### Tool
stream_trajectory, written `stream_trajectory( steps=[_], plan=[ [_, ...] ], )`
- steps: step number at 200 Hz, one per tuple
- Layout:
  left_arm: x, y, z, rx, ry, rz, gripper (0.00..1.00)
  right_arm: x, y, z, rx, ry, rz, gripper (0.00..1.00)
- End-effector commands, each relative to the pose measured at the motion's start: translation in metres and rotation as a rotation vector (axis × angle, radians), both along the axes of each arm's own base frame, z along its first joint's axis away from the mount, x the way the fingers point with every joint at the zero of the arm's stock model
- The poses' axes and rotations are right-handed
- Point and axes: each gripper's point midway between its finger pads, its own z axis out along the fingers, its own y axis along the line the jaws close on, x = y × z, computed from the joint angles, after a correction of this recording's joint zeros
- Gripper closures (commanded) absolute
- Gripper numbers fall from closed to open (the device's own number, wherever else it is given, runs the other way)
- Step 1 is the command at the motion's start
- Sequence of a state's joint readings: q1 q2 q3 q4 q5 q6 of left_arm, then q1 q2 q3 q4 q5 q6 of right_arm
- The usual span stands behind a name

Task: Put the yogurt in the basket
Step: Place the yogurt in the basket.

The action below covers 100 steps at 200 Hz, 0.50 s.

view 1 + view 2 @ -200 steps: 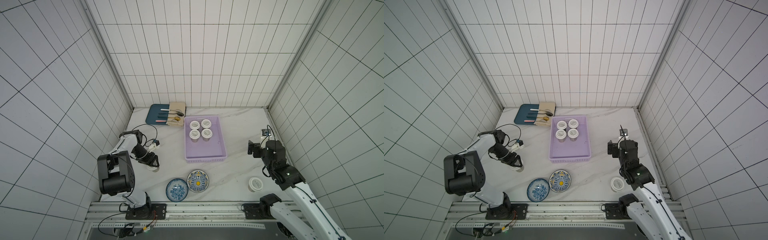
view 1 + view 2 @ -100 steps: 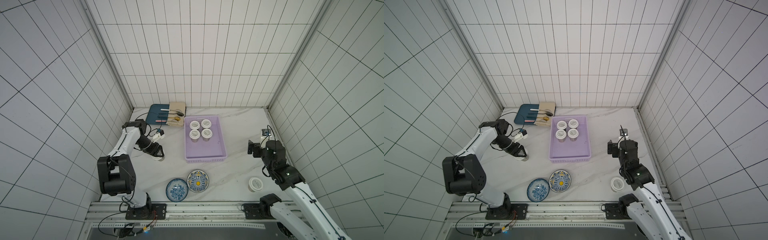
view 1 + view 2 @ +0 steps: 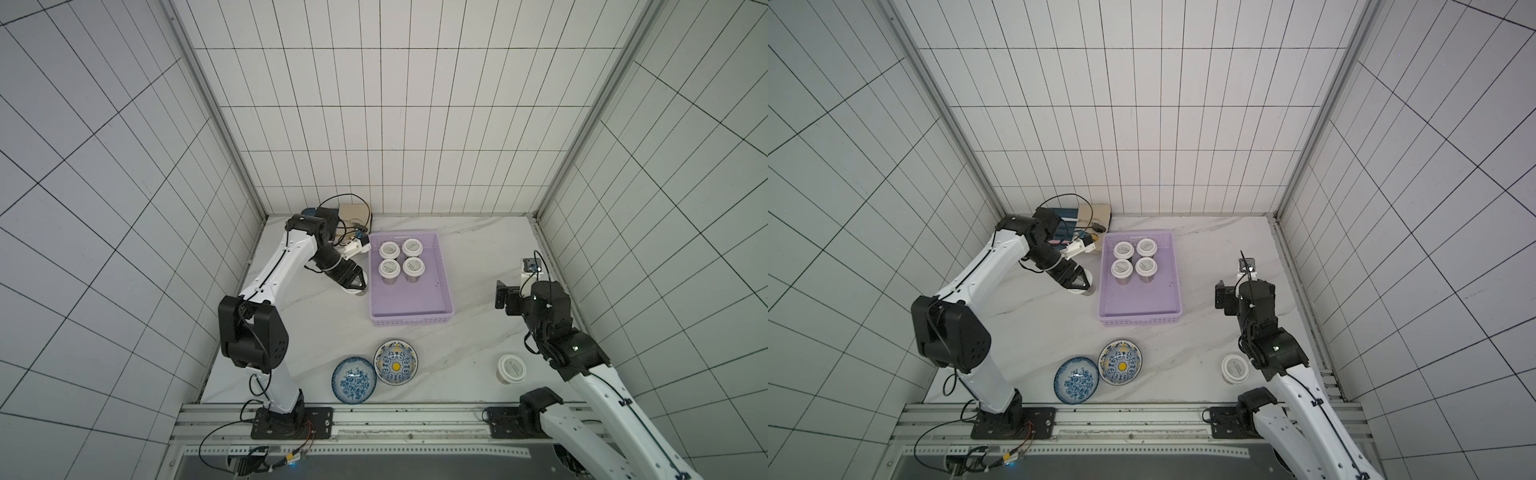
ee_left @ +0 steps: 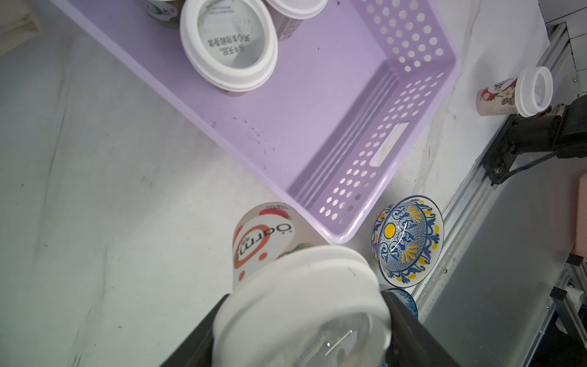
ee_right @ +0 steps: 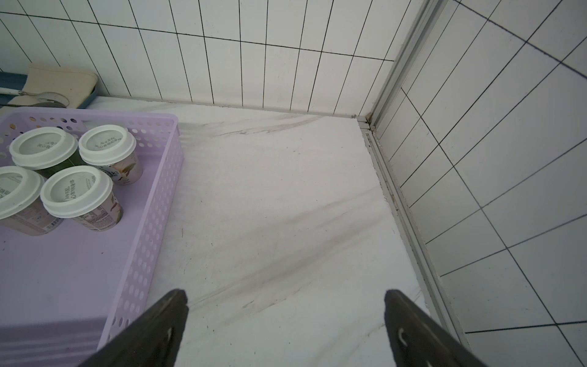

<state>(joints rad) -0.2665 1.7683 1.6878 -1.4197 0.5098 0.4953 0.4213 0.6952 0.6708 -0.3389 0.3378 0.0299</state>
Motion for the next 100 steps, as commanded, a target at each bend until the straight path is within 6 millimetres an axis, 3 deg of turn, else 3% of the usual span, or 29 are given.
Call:
stream_trajectory(
  steps=[1,35,100],
  plan=[
    [0.004,-0.023,0.005,-0.014,0.002,-0.021,0.30,-0.001,0.001,-0.003,-0.010,-0.010,0.002,0.01],
    [0.009,-0.057,0.007,-0.036,0.004,-0.065,0.30,-0.001,0.001,-0.002,-0.006,-0.016,0.003,0.01],
    [0.020,-0.090,-0.032,0.015,0.050,-0.089,0.30,-0.002,-0.002,-0.002,-0.016,-0.019,-0.008,0.01]
  ],
)
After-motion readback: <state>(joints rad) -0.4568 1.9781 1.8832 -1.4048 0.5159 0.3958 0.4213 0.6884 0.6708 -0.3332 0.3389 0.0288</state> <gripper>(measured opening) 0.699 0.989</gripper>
